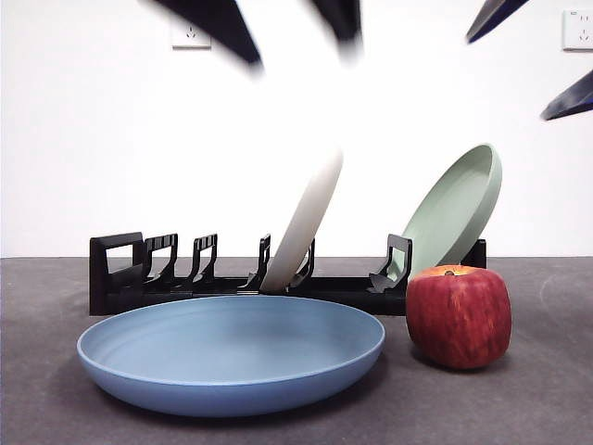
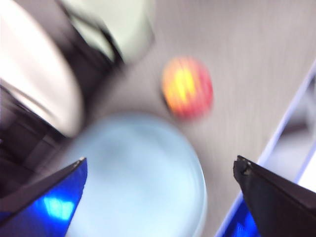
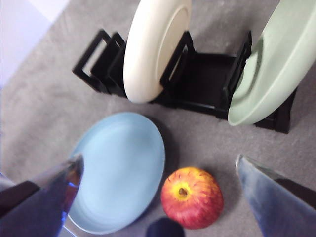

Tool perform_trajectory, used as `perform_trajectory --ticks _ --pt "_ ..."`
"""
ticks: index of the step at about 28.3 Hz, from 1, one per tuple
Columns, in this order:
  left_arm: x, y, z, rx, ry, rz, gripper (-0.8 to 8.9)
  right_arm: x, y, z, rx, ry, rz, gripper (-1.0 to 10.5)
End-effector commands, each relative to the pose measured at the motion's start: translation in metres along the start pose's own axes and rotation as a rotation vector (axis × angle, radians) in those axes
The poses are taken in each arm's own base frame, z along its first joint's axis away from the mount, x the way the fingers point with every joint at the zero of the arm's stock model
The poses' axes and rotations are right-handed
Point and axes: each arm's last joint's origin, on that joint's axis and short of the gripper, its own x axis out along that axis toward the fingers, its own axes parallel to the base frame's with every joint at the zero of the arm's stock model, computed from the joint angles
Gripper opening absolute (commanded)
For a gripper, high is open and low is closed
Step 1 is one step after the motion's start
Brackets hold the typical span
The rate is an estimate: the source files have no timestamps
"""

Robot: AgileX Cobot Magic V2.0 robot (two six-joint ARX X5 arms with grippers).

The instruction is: Take the blue plate from the plate rack,put the plate on the table,take the apple from the table,put the apple in the plate

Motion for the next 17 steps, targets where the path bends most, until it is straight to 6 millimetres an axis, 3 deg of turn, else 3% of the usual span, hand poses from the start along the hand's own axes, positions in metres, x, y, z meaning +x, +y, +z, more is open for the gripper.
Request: perform_trajectory --ticks 1,7,10,12,17 --pt "-0.044 0.016 0.014 -0.059 -0.138 0.032 4.99 0.012 0.007 -0.003 -0.066 0.057 -0.039 5.7" --pt "-0.126 0.042 0.032 -0.14 -0.362 0.087 4.99 0.049 0.018 -0.014 -0.173 0.206 -0.146 6.1" --pt "-0.165 0.052 0.035 -0.169 -0.444 0.098 4.99 0.078 0.024 -0.02 -0.23 0.313 -0.186 6.1" --pt "-0.175 0.055 0.034 -0.172 -0.455 0.097 4.99 0.095 0.025 -0.023 -0.28 0.37 -0.238 6.1" --pt "-0.174 0.055 0.028 -0.168 -0.403 0.097 4.99 0.128 0.016 -0.039 -0.297 0.514 -0.267 6.0"
